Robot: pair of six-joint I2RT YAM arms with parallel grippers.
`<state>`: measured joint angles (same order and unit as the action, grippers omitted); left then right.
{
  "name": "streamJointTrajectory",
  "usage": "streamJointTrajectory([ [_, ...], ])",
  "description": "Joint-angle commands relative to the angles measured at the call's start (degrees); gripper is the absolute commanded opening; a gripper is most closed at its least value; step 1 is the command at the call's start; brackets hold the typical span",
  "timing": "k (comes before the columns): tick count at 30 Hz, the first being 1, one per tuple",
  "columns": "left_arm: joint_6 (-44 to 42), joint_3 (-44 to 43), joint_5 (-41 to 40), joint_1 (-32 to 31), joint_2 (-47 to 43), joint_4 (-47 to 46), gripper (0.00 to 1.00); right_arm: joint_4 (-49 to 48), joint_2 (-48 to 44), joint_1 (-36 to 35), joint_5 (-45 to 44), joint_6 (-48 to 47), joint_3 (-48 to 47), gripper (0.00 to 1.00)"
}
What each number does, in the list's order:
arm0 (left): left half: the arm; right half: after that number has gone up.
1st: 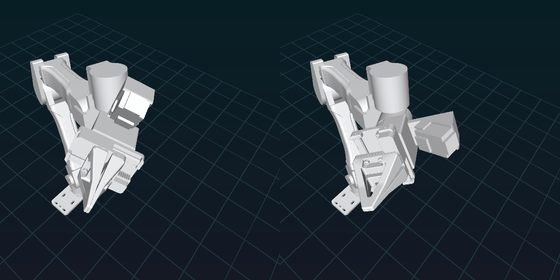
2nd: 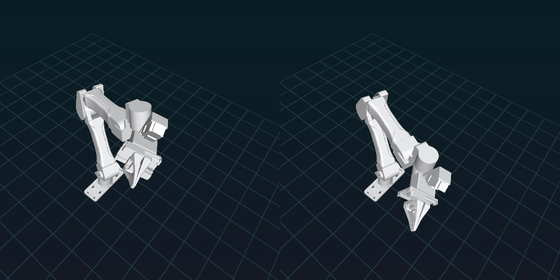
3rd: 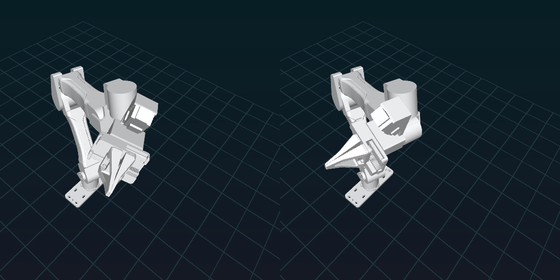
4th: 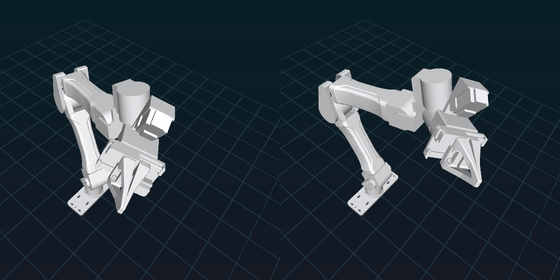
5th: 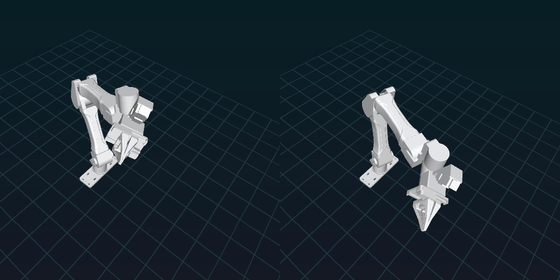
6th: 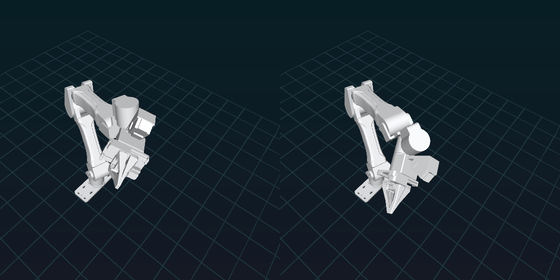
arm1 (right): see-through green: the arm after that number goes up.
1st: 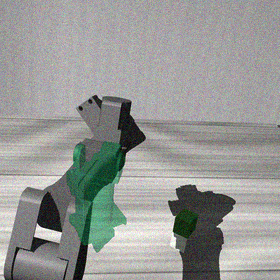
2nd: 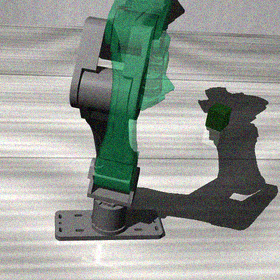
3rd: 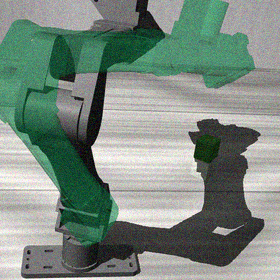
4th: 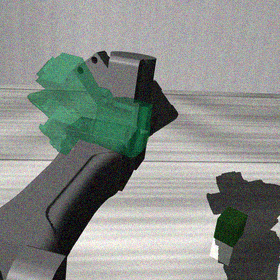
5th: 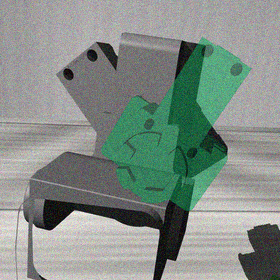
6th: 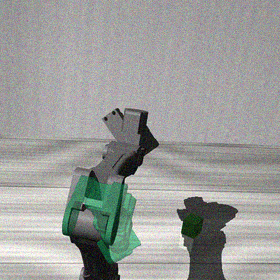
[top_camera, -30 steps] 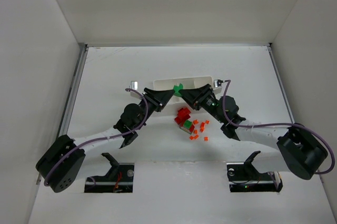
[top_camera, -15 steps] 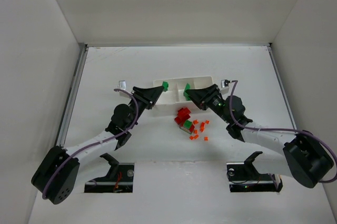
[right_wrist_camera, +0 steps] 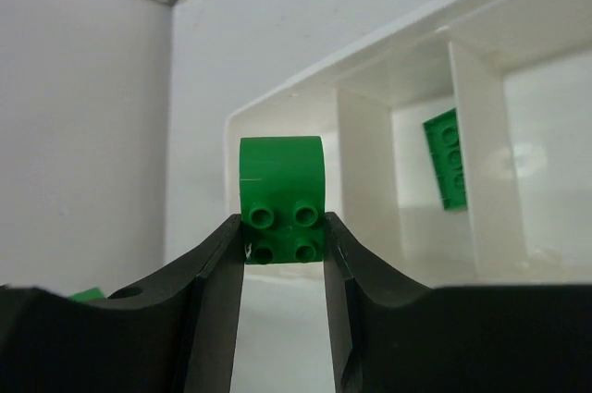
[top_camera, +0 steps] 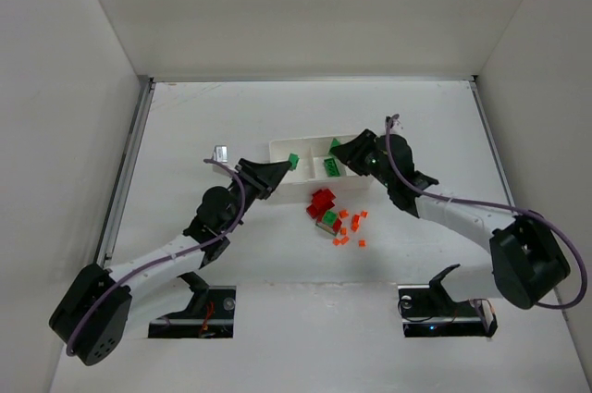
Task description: Sort the legos into containers by color
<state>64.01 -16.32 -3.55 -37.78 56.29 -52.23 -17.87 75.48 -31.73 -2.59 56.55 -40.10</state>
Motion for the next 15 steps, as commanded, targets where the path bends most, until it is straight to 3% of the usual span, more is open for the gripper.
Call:
streamJointTrajectory([
  [1,-4.6,0.4,-1.3,-0.5,-1.5,0.9,0.12,7.7,3.3,-0.5,-4.3,-8.5,-6.0,0.26],
  [9,-8.0,-1.3,-2.3,-2.0,1.4,1.3,0.12,11.7,10.0,-1.0,-6.0,-13.5,-12.5,0.31],
  [15,-9.2,-3.5,-2.3,-2.2,3.5,2.6,0.12,11.6,9.3,-1.3,-5.7,-14.1,-12.6,0.49],
])
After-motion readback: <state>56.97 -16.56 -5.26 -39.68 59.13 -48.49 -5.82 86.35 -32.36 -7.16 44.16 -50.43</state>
